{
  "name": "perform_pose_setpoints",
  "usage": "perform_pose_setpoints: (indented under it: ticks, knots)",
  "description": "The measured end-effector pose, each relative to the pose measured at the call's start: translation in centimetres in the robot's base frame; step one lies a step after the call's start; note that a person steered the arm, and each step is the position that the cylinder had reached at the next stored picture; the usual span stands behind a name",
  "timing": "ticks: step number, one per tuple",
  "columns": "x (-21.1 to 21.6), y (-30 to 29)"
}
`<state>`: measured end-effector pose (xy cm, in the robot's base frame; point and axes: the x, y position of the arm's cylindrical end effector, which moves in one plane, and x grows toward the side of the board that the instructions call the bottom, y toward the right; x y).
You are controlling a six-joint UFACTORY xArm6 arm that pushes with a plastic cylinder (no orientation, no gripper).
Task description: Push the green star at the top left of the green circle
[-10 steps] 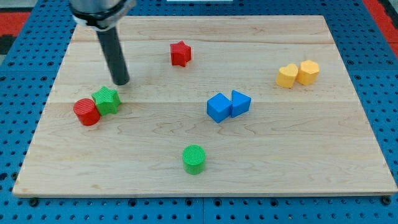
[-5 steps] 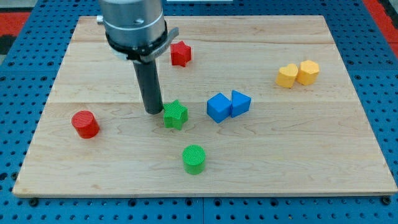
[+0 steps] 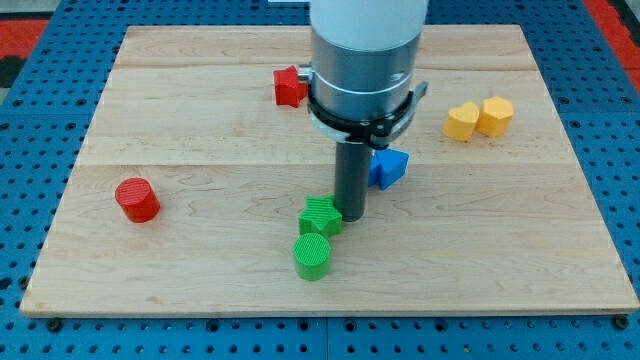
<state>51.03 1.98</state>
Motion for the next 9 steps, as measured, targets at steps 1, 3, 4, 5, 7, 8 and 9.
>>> perform_pose_setpoints:
  ticks: [1,3,4,5,7,8,9]
  knots:
    - [-1.6,-3.1]
    - [1.8,-6.7]
    - [2.2,-6.0]
    - [2.0,-6.0]
    - [2.0,-6.0]
    - [2.0,-6.0]
    - [1.9,-6.1]
